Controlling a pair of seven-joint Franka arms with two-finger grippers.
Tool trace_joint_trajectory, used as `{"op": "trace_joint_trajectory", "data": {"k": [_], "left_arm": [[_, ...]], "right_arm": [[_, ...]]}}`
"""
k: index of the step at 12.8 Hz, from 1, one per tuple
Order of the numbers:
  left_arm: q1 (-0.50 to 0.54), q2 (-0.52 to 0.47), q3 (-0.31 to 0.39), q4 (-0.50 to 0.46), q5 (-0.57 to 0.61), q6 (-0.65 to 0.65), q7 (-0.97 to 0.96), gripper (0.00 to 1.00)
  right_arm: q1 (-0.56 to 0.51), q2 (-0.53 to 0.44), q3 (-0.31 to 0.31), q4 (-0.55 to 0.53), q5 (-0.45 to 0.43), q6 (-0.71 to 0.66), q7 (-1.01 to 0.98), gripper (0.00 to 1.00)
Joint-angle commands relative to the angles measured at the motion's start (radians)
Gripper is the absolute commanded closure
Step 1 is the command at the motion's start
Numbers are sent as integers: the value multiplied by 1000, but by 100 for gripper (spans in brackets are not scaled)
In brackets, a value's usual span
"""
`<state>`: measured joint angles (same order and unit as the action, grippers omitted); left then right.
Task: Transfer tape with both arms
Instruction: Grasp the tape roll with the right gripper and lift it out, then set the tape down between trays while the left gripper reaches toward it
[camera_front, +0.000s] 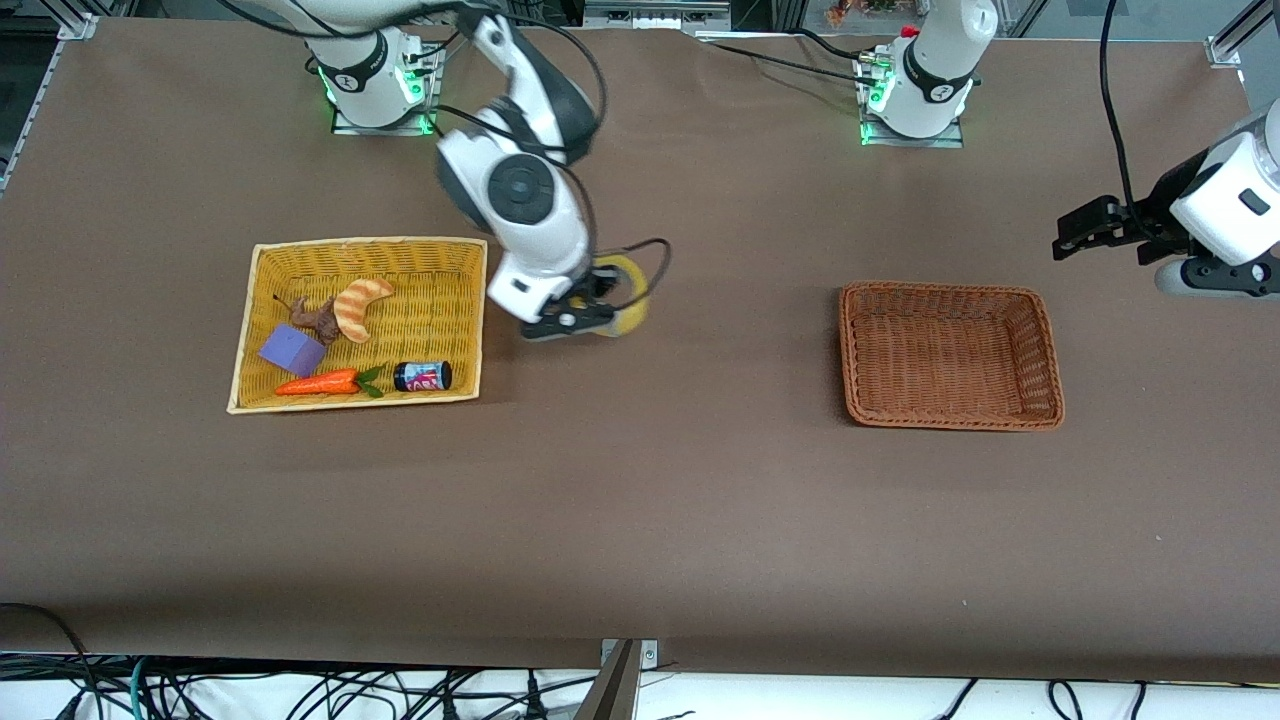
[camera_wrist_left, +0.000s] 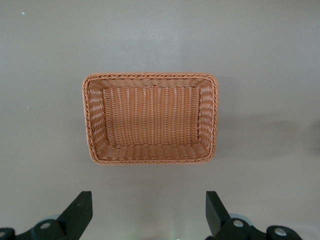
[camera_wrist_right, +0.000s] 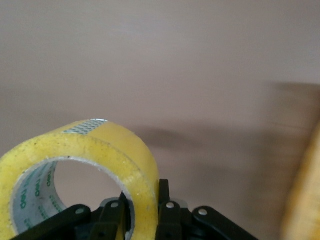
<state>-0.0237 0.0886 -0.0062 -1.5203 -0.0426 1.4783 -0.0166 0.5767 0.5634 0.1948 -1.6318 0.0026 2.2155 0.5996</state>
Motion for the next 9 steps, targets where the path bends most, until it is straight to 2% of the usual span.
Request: {"op": "trace_joint_trajectory", "data": {"k": [1,3,4,5,6,8,9], "left_arm": [[-4,34,-3,12,-14,13,24,0],[-2,86,-4,12,-16,20,24,0],[-10,105,-6,12,-14,30,20,0],[-15,143,-6,14,-14,43,18,0],[-10,170,-5,11,-13,63,21,0],[-16,216,-1,-4,-14,91,7,0],[-18,249,-3,-6,-14,109,-9,0]], "right_arm": [[95,169,-8,122,17,196,139,100],[139,235,-8,122,16,330,204,100],[147,249,-8,122,19,373,236,93],[149,257,-8,122,16,395,258,32],[159,254,-8,122,11,398,252,0],[152,231,-11,121,20,386,246,0],[132,196,-21,119,19,328,241,0]]}}
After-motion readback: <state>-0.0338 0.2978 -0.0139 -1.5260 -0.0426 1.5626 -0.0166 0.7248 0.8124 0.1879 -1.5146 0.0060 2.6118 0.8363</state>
